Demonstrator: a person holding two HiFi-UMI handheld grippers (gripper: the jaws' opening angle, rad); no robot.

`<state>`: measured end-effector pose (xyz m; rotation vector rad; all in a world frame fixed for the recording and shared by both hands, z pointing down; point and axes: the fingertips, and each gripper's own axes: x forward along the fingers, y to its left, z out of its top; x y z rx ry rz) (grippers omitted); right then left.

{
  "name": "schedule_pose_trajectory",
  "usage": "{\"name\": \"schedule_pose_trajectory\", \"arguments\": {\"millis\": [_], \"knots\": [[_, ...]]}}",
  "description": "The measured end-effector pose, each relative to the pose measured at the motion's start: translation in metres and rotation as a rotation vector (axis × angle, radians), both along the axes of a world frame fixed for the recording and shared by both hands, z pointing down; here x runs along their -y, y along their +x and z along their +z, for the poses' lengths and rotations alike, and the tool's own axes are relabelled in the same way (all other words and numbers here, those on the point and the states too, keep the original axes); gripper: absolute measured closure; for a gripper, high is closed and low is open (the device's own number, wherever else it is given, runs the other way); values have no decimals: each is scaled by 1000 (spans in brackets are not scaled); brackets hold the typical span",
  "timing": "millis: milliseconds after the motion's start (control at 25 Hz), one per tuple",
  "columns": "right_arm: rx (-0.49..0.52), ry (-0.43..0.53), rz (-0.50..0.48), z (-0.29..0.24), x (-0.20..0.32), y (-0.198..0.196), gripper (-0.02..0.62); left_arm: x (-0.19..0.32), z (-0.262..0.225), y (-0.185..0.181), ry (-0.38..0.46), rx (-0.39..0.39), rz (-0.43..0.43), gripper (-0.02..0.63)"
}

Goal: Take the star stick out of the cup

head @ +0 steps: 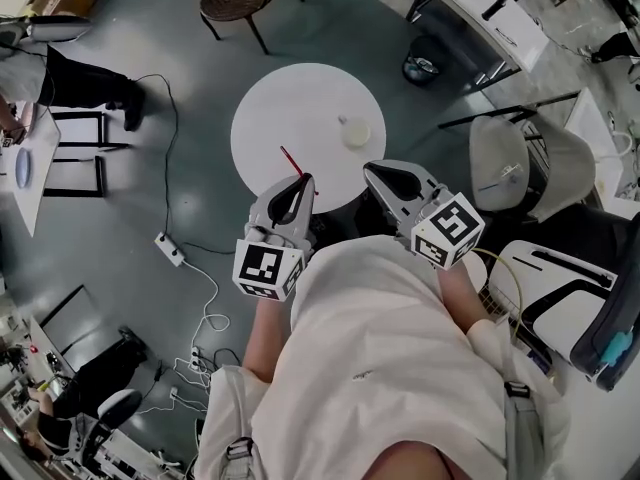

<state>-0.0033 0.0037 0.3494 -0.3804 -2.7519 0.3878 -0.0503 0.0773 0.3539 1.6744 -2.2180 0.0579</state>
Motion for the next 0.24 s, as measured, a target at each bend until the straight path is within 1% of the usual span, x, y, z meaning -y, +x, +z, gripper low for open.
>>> {"name": "schedule_pose_trajectory", "arguments": {"millis": [240], "knots": [[-1,6,18,2,7,2,589,5,3,2,-2,-2,2,594]]}}
